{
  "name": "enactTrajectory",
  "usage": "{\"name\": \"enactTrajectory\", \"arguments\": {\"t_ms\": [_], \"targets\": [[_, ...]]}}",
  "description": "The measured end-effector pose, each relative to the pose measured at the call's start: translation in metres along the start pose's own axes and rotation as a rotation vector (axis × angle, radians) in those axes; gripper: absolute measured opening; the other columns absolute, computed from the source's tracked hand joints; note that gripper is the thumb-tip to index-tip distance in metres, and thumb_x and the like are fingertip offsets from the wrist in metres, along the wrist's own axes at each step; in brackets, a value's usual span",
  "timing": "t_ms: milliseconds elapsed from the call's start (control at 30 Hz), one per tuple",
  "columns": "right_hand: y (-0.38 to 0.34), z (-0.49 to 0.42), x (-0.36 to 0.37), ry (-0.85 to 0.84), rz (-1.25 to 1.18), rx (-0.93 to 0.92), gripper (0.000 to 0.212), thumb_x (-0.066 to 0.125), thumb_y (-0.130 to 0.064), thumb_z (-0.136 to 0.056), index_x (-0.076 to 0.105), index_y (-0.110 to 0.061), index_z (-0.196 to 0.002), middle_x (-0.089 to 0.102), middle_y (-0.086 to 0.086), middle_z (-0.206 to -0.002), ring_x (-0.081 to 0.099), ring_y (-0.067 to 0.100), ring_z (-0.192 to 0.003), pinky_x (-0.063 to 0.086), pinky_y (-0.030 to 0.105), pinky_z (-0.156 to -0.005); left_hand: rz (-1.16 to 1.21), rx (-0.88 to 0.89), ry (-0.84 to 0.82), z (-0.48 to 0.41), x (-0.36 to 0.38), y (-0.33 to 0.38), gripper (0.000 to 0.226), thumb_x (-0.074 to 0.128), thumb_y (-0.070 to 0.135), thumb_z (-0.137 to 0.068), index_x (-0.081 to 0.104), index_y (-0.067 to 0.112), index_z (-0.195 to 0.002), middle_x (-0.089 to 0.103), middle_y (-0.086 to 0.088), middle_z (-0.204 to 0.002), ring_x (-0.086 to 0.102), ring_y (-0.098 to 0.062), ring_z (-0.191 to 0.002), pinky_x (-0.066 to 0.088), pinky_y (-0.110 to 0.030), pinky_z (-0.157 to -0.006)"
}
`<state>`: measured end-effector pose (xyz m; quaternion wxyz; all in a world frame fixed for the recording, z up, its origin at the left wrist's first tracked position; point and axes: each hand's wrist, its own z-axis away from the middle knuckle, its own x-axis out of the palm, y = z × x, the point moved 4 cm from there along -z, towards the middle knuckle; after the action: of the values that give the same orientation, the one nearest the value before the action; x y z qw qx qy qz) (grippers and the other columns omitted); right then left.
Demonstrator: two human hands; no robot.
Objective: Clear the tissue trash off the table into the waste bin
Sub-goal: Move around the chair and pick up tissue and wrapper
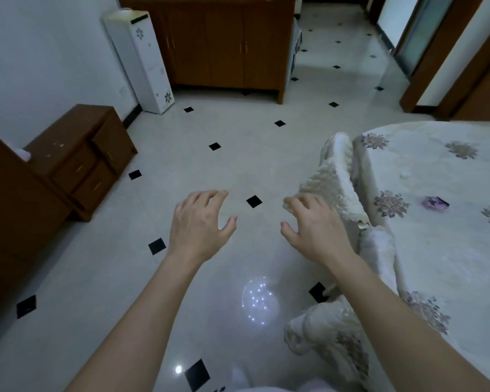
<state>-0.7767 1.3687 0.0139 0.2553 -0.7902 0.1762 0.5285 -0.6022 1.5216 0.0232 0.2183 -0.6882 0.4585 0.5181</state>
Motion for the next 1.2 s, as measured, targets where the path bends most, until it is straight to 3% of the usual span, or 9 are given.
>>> {"name": "enactTrajectory", "arguments": {"t_ms": [233, 400, 633, 933, 1200], "targets": [[0.020, -0.059, 0.020, -0.017, 0.023, 0.090, 0.054, 0.043, -0.046, -0.080, 0.063, -0.018, -0.122, 0.063, 0.004, -0.114, 0.057, 0.029, -0.107, 0.048, 0.042, -0.083, 0.057, 0.082, -0.030, -0.081, 0.034, -0.012, 0.056, 0.046, 0.052, -0.082, 0.063, 0.020, -0.124, 0.068, 0.001, -0.116, 0.059, -0.025, -0.111, 0.048, -0.041, -0.085], [0.053, -0.114, 0.038, 0.002, 0.040, 0.147, 0.046, 0.065, -0.038, -0.081, 0.063, -0.017, -0.122, 0.064, 0.005, -0.114, 0.057, 0.028, -0.110, 0.047, 0.042, -0.086, 0.078, 0.135, -0.046, -0.143, 0.065, -0.008, 0.057, 0.045, 0.053, -0.082, 0.062, 0.020, -0.126, 0.067, 0.001, -0.117, 0.058, -0.024, -0.112, 0.047, -0.041, -0.085], [0.125, -0.214, 0.067, 0.057, 0.032, 0.216, 0.048, 0.053, -0.042, -0.079, 0.065, -0.016, -0.117, 0.065, 0.006, -0.111, 0.057, 0.028, -0.110, 0.049, 0.043, -0.083, 0.085, 0.215, -0.092, -0.268, 0.124, 0.012, 0.059, 0.043, 0.054, -0.082, 0.061, 0.020, -0.128, 0.067, 0.001, -0.119, 0.057, -0.023, -0.113, 0.049, -0.041, -0.085], [0.250, -0.324, 0.067, 0.085, 0.025, 0.361, 0.047, 0.057, -0.039, -0.078, 0.066, -0.015, -0.117, 0.066, 0.008, -0.111, 0.058, 0.030, -0.108, 0.051, 0.045, -0.083, 0.169, 0.364, -0.152, -0.438, 0.188, 0.103, 0.057, 0.045, 0.051, -0.084, 0.061, 0.019, -0.128, 0.066, 0.000, -0.118, 0.058, -0.023, -0.112, 0.051, -0.042, -0.089], [0.346, -0.301, 0.049, 0.160, 0.124, 0.632, 0.042, 0.059, -0.039, -0.078, 0.064, -0.019, -0.115, 0.063, 0.004, -0.110, 0.055, 0.027, -0.107, 0.049, 0.040, -0.081, 0.260, 0.642, -0.270, -0.501, 0.250, 0.208, 0.054, 0.048, 0.050, -0.085, 0.063, 0.018, -0.126, 0.067, 0.001, -0.118, 0.060, -0.022, -0.109, 0.051, -0.039, -0.085]]}}
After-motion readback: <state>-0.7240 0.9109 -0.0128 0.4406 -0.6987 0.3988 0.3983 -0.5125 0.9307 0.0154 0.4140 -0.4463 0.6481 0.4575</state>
